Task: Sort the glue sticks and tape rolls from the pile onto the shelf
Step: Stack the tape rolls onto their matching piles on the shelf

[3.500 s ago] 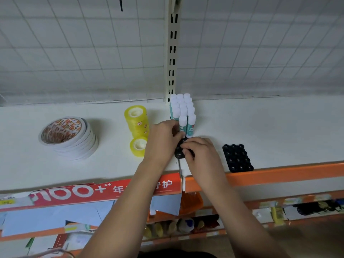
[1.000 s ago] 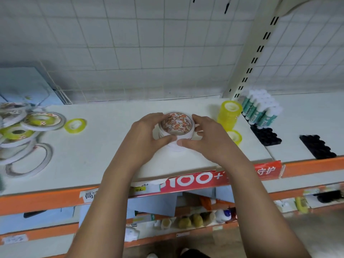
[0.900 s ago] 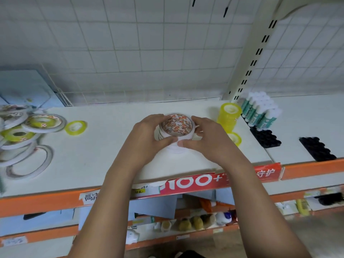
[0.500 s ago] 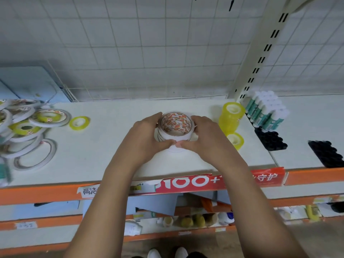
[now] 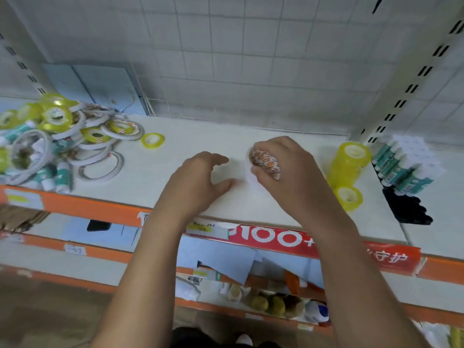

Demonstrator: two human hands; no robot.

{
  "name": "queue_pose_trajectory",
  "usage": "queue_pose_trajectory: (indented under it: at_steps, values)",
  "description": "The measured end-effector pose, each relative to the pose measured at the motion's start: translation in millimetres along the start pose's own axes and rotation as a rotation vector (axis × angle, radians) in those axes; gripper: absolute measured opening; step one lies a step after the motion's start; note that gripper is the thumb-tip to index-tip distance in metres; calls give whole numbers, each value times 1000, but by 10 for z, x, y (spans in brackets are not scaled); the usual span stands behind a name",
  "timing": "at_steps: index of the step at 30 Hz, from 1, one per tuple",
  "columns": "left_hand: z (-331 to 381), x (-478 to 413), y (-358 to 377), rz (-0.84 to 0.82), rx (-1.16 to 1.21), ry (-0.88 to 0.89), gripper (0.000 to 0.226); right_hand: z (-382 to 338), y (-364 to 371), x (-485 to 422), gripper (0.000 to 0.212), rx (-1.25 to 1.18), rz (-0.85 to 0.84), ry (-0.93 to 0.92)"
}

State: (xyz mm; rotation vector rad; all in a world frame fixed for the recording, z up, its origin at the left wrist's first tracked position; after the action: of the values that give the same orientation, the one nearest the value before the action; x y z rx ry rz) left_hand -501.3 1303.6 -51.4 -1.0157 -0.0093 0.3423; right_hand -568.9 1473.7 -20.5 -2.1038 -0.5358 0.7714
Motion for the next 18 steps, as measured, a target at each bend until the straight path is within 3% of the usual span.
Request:
queue_pose_trajectory:
  at_steps: [6,13,18]
  values:
    - [-367,302,-431,134,-267,-112,40,-537,512,-281,35,-82,-137,-132]
    - [-931,622,-839,209,-267,-280,37,-1095,1090,-545,34,-146,-250,-200]
    - [-1306,669,-1114,260,-253,-296,35,-1442,1399,-703,33,-152,-254,-224]
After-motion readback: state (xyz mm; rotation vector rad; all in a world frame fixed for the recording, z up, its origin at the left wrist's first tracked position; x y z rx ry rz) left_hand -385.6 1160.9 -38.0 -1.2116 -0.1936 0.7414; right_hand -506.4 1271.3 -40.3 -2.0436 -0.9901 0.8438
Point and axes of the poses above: each hand's wrist, its own x-axis away from the middle knuckle, its own y-axis out of the palm, z = x × y, the point moved 4 cm from there along -x, towards the middle knuckle, and after that the axes turned 3 degrees about -z, right-handed, at the moved point
